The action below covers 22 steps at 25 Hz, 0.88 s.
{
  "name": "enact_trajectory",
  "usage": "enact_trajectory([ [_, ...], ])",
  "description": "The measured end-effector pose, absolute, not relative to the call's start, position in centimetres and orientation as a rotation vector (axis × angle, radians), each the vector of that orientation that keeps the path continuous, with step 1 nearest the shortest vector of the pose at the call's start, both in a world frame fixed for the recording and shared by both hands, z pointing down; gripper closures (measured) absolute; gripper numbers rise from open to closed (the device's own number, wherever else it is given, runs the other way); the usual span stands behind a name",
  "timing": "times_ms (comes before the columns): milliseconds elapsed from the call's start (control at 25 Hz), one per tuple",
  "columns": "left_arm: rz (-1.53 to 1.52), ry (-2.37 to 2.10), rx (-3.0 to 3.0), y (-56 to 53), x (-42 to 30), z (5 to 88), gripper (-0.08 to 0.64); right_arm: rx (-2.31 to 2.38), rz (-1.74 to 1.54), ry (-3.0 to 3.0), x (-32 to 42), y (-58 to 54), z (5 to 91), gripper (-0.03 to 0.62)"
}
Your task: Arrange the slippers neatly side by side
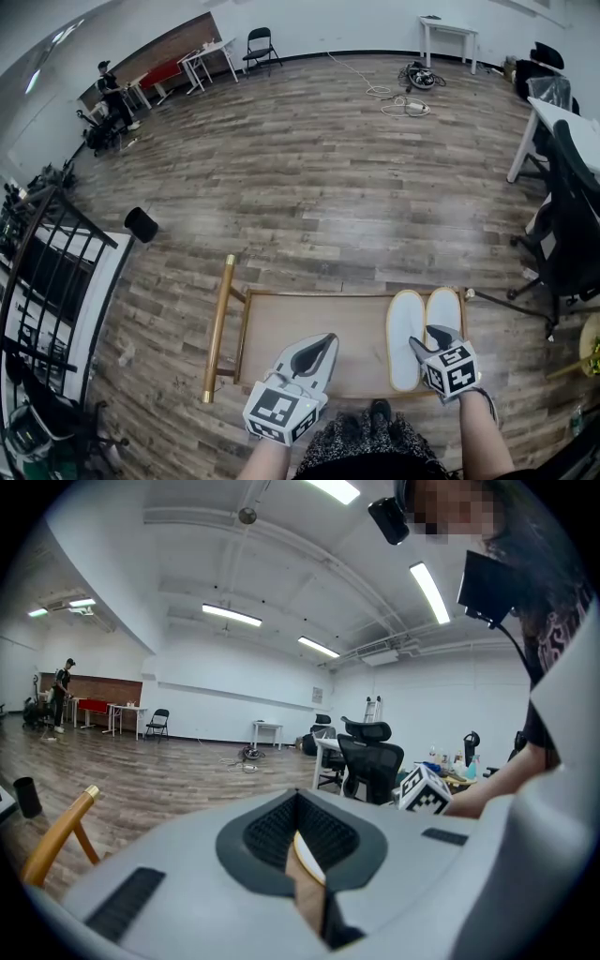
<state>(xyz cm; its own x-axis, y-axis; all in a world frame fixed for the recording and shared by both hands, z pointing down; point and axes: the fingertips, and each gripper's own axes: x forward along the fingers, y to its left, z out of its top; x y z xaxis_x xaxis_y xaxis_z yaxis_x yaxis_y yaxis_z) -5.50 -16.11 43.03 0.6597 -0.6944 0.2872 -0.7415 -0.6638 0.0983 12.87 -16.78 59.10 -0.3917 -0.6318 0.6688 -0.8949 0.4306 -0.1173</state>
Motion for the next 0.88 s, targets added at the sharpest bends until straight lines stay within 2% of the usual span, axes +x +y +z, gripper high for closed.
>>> enact_trajectory([
  [200, 0.313, -1.173, 2.685, -16.7, -5.3, 42.4, 0.566, 1.530, 0.564, -2.369, 12.9, -18.9, 49.7, 0.437],
  [320, 0.283, -1.180, 2.697, -17.4, -4.9, 41.8, 0.566, 1.649, 0.440, -2.419, 13.1, -19.2, 44.9, 0.576],
  [360, 0.273, -1.183, 2.699, -17.6, -4.8, 41.6, 0.566, 1.673, 0.418, -2.438, 13.2, -19.0, 43.7, 0.587],
  [880, 0.243, -1.188, 2.711, -17.4, -4.6, 40.6, 0.566, 1.784, 0.276, -2.428, 15.3, -15.7, 38.6, 0.589],
])
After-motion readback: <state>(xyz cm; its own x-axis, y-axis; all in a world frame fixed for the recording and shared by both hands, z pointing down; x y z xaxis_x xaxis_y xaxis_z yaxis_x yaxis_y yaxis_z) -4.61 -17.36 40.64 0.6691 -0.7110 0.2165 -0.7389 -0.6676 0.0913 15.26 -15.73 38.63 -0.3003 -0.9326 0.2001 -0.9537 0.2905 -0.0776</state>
